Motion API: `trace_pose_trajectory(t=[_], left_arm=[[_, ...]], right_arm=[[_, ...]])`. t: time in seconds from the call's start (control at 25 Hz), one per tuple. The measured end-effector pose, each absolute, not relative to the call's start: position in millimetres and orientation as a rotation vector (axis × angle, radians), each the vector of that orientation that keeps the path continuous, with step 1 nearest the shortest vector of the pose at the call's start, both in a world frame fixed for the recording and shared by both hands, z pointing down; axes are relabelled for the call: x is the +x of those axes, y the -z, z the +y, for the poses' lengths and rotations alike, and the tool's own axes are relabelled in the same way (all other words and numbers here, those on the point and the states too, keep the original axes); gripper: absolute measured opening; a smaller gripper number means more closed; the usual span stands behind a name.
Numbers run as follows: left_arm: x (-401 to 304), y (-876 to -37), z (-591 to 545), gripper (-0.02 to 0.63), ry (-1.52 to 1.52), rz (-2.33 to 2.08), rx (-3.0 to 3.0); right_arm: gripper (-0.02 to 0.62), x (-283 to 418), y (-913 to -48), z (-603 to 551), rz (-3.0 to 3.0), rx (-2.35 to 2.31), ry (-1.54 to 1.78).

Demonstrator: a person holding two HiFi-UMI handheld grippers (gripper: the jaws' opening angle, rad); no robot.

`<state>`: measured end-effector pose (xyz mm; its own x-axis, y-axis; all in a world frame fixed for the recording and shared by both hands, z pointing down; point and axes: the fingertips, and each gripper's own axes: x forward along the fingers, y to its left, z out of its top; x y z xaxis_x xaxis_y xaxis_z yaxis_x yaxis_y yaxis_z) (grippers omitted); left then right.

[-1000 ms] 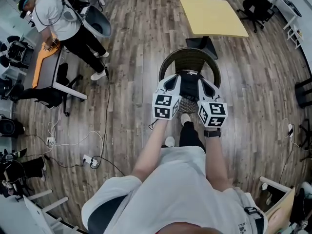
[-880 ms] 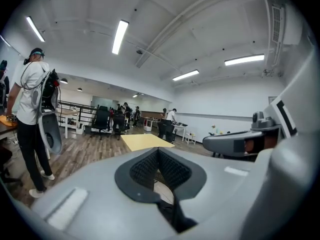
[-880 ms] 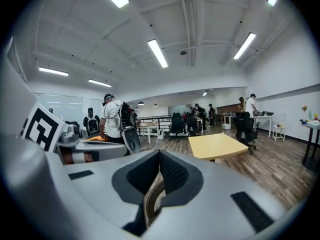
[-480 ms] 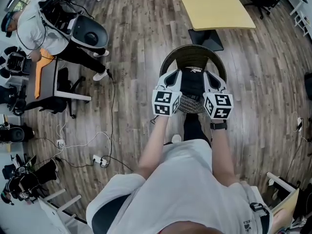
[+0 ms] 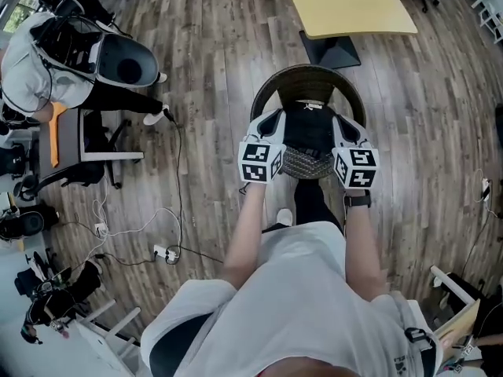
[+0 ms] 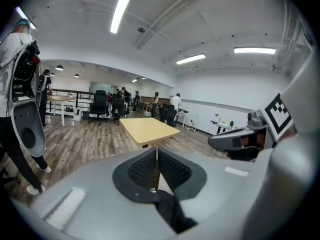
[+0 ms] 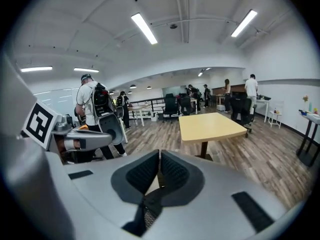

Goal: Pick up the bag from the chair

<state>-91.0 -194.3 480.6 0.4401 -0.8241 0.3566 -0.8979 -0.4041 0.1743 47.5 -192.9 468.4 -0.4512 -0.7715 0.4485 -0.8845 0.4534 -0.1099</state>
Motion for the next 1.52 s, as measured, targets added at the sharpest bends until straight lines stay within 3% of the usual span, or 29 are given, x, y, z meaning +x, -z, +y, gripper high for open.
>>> trace_pose_trajectory(t=[0.8, 1.52], left_arm=[[-65.0, -655.1, -237.3, 0.069, -0.597, -1.228, 2.201], [-61.5, -805.7, -263.7, 0.138, -0.676, -1.079, 2.008]], right_arm=[[0.011, 71.7, -648.7, -217.3, -2.152, 1.232, -0.828], [0.012, 87.3, -801.7, -249.3, -1.993, 1.091, -1.029]])
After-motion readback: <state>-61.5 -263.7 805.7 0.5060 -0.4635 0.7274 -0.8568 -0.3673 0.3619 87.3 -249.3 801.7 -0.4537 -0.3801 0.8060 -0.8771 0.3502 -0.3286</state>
